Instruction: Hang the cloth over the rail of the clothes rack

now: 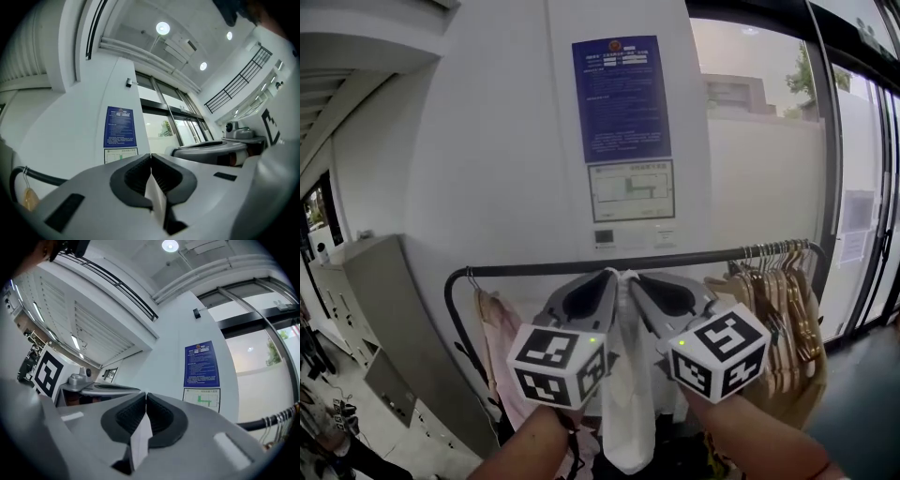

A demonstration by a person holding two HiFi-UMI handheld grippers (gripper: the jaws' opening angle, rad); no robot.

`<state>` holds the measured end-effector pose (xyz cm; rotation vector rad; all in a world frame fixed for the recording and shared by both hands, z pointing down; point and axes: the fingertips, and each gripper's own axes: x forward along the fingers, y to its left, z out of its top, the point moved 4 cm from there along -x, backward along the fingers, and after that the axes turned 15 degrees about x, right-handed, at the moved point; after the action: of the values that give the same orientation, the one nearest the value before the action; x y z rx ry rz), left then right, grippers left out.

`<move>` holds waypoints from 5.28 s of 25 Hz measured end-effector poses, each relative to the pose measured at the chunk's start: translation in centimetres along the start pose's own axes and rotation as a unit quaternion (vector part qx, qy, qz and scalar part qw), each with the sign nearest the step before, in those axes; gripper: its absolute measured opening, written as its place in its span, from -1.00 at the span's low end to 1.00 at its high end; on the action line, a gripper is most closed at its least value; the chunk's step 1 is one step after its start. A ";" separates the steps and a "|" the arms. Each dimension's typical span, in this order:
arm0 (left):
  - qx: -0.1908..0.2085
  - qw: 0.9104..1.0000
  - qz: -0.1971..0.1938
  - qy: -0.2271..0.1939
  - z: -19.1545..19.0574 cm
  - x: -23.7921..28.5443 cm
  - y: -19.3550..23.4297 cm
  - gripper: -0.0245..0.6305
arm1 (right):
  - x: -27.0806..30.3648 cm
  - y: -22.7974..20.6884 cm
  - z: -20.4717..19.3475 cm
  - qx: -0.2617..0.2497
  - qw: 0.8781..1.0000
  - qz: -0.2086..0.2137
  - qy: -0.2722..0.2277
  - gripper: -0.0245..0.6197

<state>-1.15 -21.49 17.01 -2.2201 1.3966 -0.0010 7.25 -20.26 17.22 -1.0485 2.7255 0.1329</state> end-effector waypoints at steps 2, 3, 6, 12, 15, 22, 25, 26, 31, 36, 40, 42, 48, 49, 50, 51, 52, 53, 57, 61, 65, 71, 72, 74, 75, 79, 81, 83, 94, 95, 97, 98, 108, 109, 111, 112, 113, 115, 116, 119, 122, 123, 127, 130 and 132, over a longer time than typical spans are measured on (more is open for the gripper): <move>-0.008 1.000 0.007 0.006 1.6 1.6 1.4 -0.89 | 1.2 -0.7 2.4 -0.024 1.000 -0.001 -0.001 -0.90; -0.014 1.000 0.013 0.008 2.3 2.6 2.2 -0.90 | 1.9 -0.9 3.5 -0.040 0.999 -0.003 -0.002 -0.90; -0.012 0.999 0.034 0.016 4.4 5.4 4.7 -0.89 | 4.5 -2.3 6.7 -0.065 0.998 -0.013 -0.008 -0.90; 0.029 0.997 0.057 0.039 5.5 12.0 10.1 -0.89 | 12.0 -7.1 9.9 -0.062 0.997 -0.047 0.000 -0.90; 0.047 0.996 0.060 0.042 5.2 15.7 13.0 -0.89 | 16.4 -9.7 10.7 -0.051 0.996 -0.069 0.001 -0.90; 0.028 0.998 0.038 0.039 1.7 24.9 19.1 -0.89 | 25.6 -16.7 10.6 -0.055 0.989 -0.134 0.006 -0.90; 0.038 0.998 0.033 0.034 0.5 28.5 21.2 -0.89 | 29.0 -19.5 10.5 -0.086 0.983 -0.161 0.021 -0.90; 0.037 0.998 0.036 0.030 0.2 29.7 22.1 -0.89 | 30.0 -20.3 10.5 -0.097 0.981 -0.168 0.024 -0.90; 0.009 0.997 0.066 0.042 -3.7 33.6 24.4 -0.89 | 33.3 -24.8 8.7 -0.084 0.977 -0.191 0.040 -0.89; -0.034 0.993 0.083 0.082 -8.6 34.5 26.1 -0.89 | 33.9 -28.3 5.8 -0.056 0.973 -0.207 0.084 -0.89; -0.045 0.987 0.096 0.122 -10.7 34.4 27.0 -0.89 | 33.8 -30.2 3.6 -0.012 0.967 -0.217 0.135 -0.87; -0.039 0.987 0.096 0.125 -10.7 34.3 26.9 -0.89 | 33.7 -30.7 2.8 0.001 0.964 -0.220 0.149 -0.78; -0.039 0.990 0.084 0.110 -9.7 34.5 26.0 -0.89 | 33.7 -29.9 3.9 -0.019 0.968 -0.213 0.130 -0.63; -0.042 0.990 0.080 0.104 -9.3 34.3 26.0 -0.89 | 33.6 -29.6 4.1 -0.018 0.969 -0.208 0.129 -0.63; -0.047 0.991 0.076 0.097 -8.7 34.1 25.9 -0.89 | 33.5 -29.1 4.3 -0.018 0.971 -0.204 0.127 -0.63; -0.051 0.992 0.071 0.088 -8.1 33.7 25.7 -0.89 | 33.3 -28.4 4.7 -0.022 0.972 -0.199 0.124 -0.63; -0.052 0.993 0.064 0.080 -7.3 33.3 25.5 -0.89 | 33.0 -27.6 5.2 -0.029 0.974 -0.193 0.118 -0.63; -0.051 0.995 0.055 0.071 -6.4 32.8 25.0 -0.89 | 32.6 -26.7 5.8 -0.036 0.975 -0.187 0.111 -0.63; -0.035 0.999 0.019 0.028 -2.5 29.4 22.5 -0.89 | 29.8 -22.1 7.1 -0.055 0.982 -0.161 0.085 -0.63; -0.026 1.000 0.001 -0.006 0.2 24.7 20.2 -0.89 | 26.0 -17.3 7.0 -0.066 0.988 -0.128 0.061 -0.63; -0.044 0.998 -0.021 -0.034 1.2 18.6 17.5 -0.89 | 20.2 -13.2 6.2 -0.059 0.994 -0.083 0.032 -0.63; -0.047 0.998 -0.014 -0.049 -0.8 8.4 13.4 -0.89 | 9.7 -9.1 3.7 -0.031 0.999 -0.021 -0.007 -0.64; -0.048 0.998 -0.005 -0.048 -1.6 7.0 13.0 -0.89 | 8.3 -9.0 2.8 -0.025 0.999 -0.018 -0.010 -0.64; -0.050 0.998 0.016 -0.040 -3.7 4.6 12.4 -0.89 | 6.3 -9.1 0.7 -0.015 1.000 -0.016 -0.003 -0.64; -0.057 0.998 0.023 -0.031 -5.1 3.6 12.2 -0.89 | 5.7 -9.3 -0.6 -0.010 1.000 -0.017 0.005 -0.64; -0.092 0.995 0.027 0.021 -11.1 1.2 11.2 -0.89 | 5.1 -10.9 -5.8 0.028 0.998 -0.024 0.049 -0.66; -0.097 0.994 0.019 0.041 -13.2 1.1 10.6 -0.89 | 5.5 -11.6 -7.4 0.039 0.997 -0.029 0.064 -0.71; -0.097 0.994 0.003 0.053 -14.5 1.4 10.2 -0.89 | 6.3 -12.0 -8.5 0.056 0.995 -0.024 0.074 -0.72; -0.094 0.993 -0.066 0.038 -15.4 4.3 9.6 -0.90 | 8.7 -10.3 -8.9 0.055 0.996 0.001 0.066 -0.91; -0.088 0.993 -0.063 0.036 -15.5 4.3 9.8 -0.91 | 8.6 -10.3 -8.9 0.052 0.997 -0.003 0.064 -0.91; -0.079 0.995 -0.055 0.032 -15.5 4.0 10.2 -0.91 | 8.2 -10.5 -8.8 0.049 0.997 -0.015 0.059 -0.91; -0.078 0.995 -0.051 0.029 -15.5 3.8 10.4 -0.91 | 7.9 -10.7 -8.7 0.049 0.997 -0.021 0.056 -0.91; -0.072 0.996 -0.038 0.036 -15.8 3.3 11.0 -0.91 | 7.0 -10.9 -7.7 0.053 0.997 -0.033 0.048 -0.91; -0.073 0.996 -0.040 0.038 -15.9 3.3 10.9 -0.81 | 7.0 -10.8 -7.7 0.053 0.997 -0.032 0.049 -0.91; -0.073 0.996 -0.039 0.040 -16.0 3.4 10.9 -0.51 | 7.1 -10.7 -7.7 0.053 0.997 -0.032 0.050 -0.91; -0.071 0.996 -0.038 0.041 -16.0 3.5 10.9 -0.50 | 7.1 -10.7 -7.8 0.053 0.997 -0.031 0.050 -0.91; -0.070 0.996 -0.039 0.042 -16.0 3.6 10.9 -0.50 | 7.1 -10.7 -7.8 0.054 0.997 -0.031 0.050 -0.91; -0.067 0.996 -0.044 0.043 -16.0 3.8 10.7 -0.50 | 7.1 -10.7 -7.8 0.055 0.997 -0.031 0.050 -0.91; -0.064 0.996 -0.047 0.042 -15.9 3.8 10.6 -0.57 | 7.0 -10.7 -7.9 0.056 0.997 -0.031 0.050 -0.91; -0.058 0.996 -0.056 0.041 -15.6 3.9 10.1 -0.90 | 7.0 -10.5 -7.9 0.056 0.997 -0.030 0.051 -0.91; -0.059 0.996 -0.057 0.041 -15.4 3.7 10.3 -0.91 | 6.8 -10.4 -7.7 0.055 0.997 -0.034 0.051 -0.91; -0.060 0.996 -0.054 0.040 -15.4 3.5 10.4 -0.91 | 6.7 -10.5 -7.7 0.053 0.997 -0.037 0.051 -0.91; -0.063 0.997 -0.039 0.036 -15.0 2.7 12.0 -0.91 | 5.9 -11.3 -7.1 0.050 0.996 -0.055 0.045 -0.91; -0.064 0.997 -0.026 0.033 -14.3 2.0 13.7 -0.91 | 4.7 -12.3 -6.3 0.048 0.996 -0.072 0.039 -0.91; -0.063 0.997 -0.022 0.033 -13.8 1.6 14.8 -0.91 | 4.0 -13.0 -5.7 0.047 0.995 -0.083 0.033 -0.91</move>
<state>-16.49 -33.64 22.32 -2.3731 1.4175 -0.0021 12.15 -33.40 21.70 -1.2673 2.6577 -0.0571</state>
